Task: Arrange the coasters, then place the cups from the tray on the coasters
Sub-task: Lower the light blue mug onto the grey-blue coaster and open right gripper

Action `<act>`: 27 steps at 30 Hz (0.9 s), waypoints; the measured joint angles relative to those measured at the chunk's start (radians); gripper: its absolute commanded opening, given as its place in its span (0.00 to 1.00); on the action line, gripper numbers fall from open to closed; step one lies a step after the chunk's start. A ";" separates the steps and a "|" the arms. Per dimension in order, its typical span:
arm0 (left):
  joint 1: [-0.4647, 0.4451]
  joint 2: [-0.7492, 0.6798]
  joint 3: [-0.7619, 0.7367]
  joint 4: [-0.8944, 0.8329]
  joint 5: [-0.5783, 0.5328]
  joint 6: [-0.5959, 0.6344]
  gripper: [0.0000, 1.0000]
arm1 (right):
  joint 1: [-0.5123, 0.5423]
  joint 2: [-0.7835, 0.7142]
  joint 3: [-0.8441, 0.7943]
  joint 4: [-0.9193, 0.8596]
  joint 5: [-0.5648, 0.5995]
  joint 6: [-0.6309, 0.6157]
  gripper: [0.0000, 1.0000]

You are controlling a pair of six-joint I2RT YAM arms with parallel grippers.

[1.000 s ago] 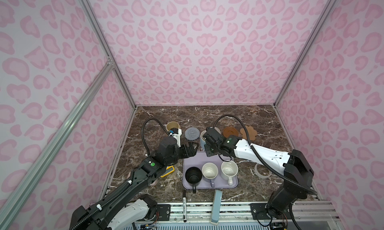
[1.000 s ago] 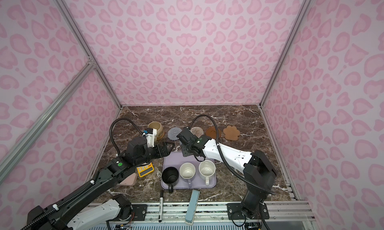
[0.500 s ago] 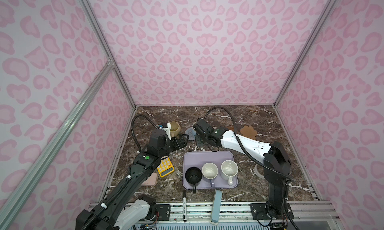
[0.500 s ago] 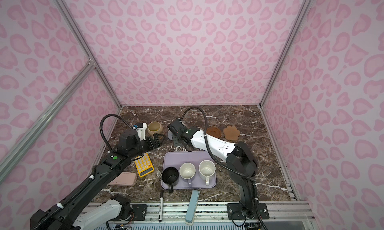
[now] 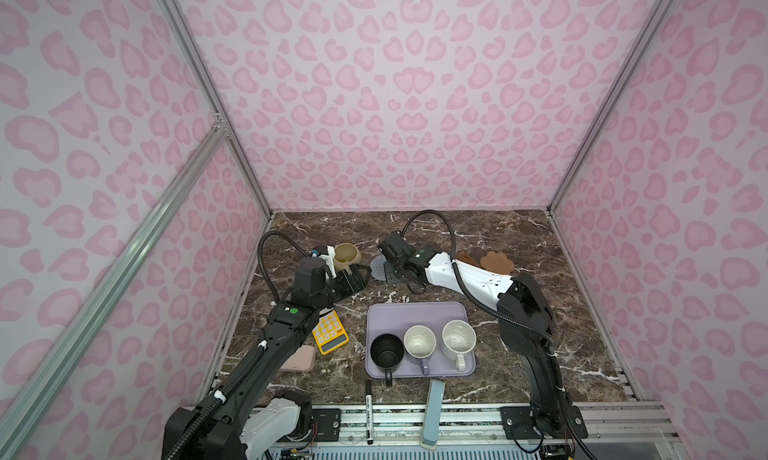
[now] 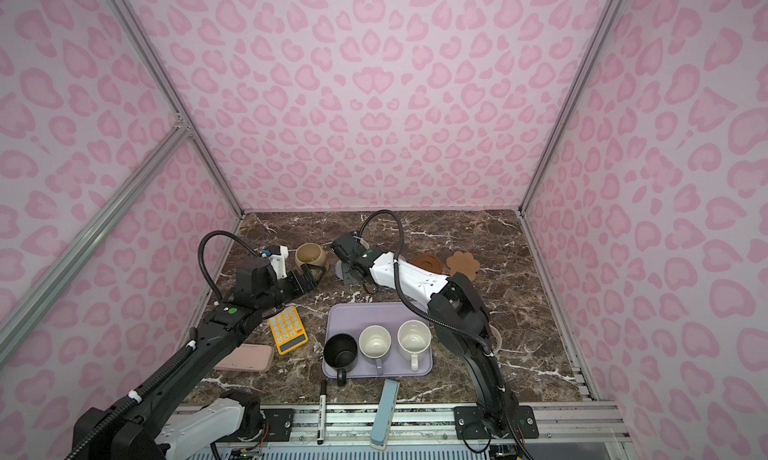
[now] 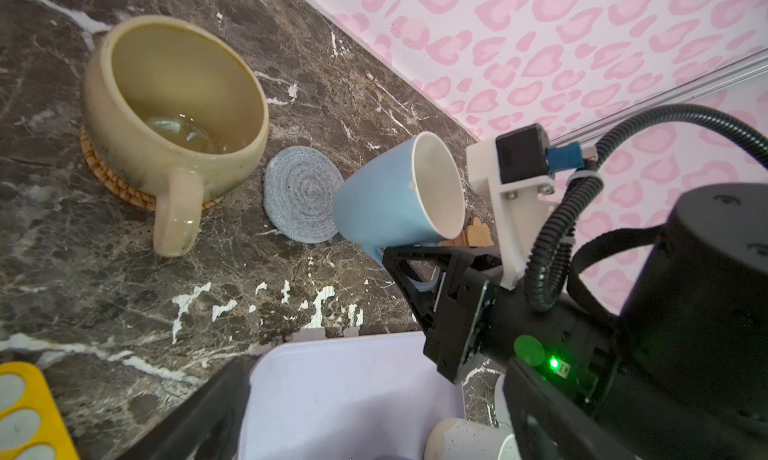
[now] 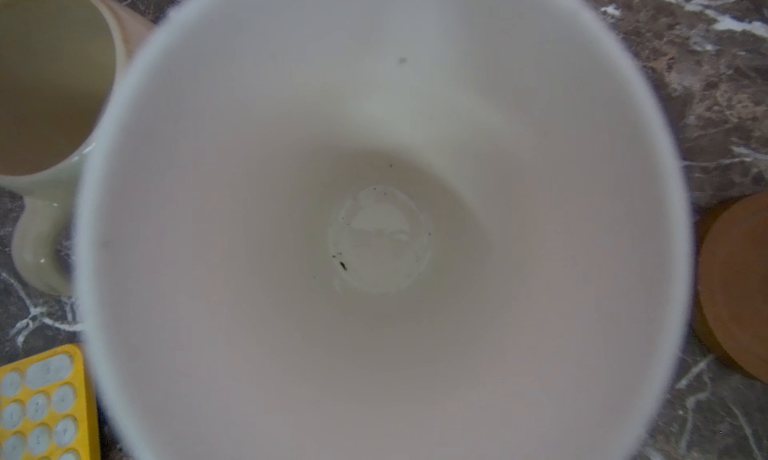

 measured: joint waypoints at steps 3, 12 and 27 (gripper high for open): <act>0.000 0.003 -0.001 0.012 -0.013 -0.005 0.97 | -0.003 0.043 0.049 -0.016 0.000 0.000 0.00; 0.000 0.021 -0.017 0.029 -0.027 -0.006 0.97 | -0.004 0.132 0.165 -0.060 0.000 0.002 0.00; 0.001 0.025 -0.046 0.055 -0.018 -0.014 0.97 | -0.006 0.265 0.332 -0.127 0.011 0.017 0.11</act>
